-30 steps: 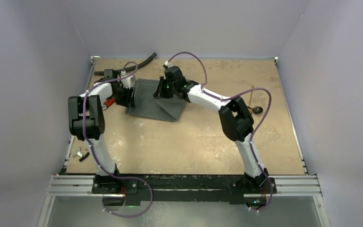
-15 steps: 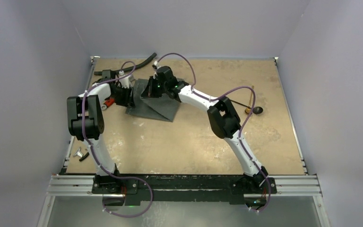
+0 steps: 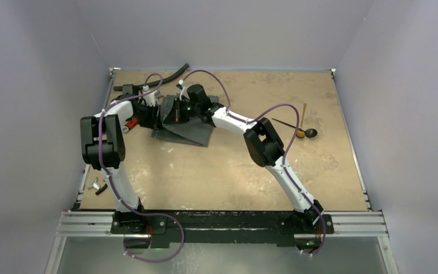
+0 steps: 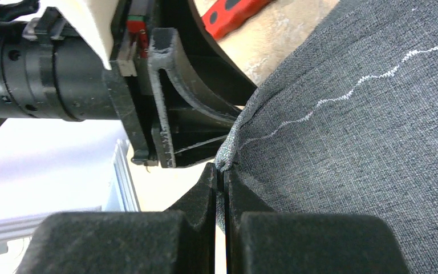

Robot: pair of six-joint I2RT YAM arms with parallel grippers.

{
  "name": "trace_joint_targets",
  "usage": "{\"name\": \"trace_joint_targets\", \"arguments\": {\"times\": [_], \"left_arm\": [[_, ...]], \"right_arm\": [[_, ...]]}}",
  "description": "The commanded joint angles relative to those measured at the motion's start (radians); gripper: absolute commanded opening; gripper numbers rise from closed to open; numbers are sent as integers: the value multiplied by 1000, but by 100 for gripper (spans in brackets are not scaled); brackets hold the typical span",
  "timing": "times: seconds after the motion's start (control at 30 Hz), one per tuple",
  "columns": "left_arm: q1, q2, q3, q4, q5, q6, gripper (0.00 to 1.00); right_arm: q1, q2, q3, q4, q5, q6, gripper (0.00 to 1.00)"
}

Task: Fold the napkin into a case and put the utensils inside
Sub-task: Fold the rectangle-folded napkin at the center of the board, then move the square-folded napkin to the center of the board.

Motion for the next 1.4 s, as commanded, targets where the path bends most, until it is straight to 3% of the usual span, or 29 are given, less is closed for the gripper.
{"name": "trace_joint_targets", "arguments": {"times": [0.0,0.13,0.17,0.23,0.33,0.47,0.67,0.9,1.13,1.37], "left_arm": [[7,13,-15,0,-1,-3,38],[7,12,-14,-3,-2,-2,38],[7,12,-12,-6,-4,-2,38],[7,9,-8,-12,-8,-2,38],[11,0,11,-36,-17,-3,40],[16,-24,62,-88,-42,-6,42],[22,-57,167,-186,-64,-2,42],[23,-78,264,-238,-54,-25,43],[-16,-45,190,-228,-15,-25,44],[-55,-14,162,-175,-29,-67,47]], "right_arm": [[11,-21,28,50,-58,-3,0],[12,5,31,54,-59,-16,0],[11,25,51,42,-69,-21,5],[12,54,83,22,-89,-29,30],[10,29,87,6,-118,-36,52],[-7,-53,59,6,-135,-51,65],[-78,-216,-75,133,-183,16,63],[-222,-268,-99,-34,-9,-106,46],[-293,-146,8,-221,199,-261,27],[-305,-33,101,-264,251,-309,22]]}}
